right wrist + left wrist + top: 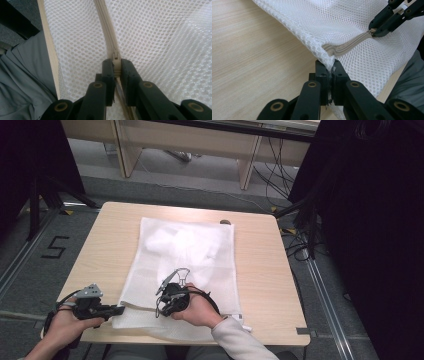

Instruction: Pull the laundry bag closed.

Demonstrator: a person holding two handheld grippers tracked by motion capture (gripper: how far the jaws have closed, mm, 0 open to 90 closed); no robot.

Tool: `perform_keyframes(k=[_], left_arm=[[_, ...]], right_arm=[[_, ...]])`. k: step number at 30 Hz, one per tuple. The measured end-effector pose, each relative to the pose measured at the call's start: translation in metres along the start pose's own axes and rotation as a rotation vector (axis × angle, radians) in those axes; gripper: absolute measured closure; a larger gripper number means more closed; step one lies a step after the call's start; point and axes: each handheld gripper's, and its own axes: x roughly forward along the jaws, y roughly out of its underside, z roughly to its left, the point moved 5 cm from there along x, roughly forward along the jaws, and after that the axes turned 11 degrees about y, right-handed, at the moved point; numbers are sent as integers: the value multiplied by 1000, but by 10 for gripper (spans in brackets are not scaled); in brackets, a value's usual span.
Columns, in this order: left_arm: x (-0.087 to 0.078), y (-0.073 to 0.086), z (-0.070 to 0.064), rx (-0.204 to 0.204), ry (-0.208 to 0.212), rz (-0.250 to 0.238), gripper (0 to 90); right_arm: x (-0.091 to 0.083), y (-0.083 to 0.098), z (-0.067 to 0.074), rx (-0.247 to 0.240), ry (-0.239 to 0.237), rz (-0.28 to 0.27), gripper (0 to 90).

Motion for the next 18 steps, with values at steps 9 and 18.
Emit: perform_keyframes(k=[9,18], left_arm=[[-1,0,0,1,0,4,855],[0,0,0,4,0,1,855]], right_arm=[[-2,1,0,8,9,10,825],[-4,3,-1,11,3,11,826]])
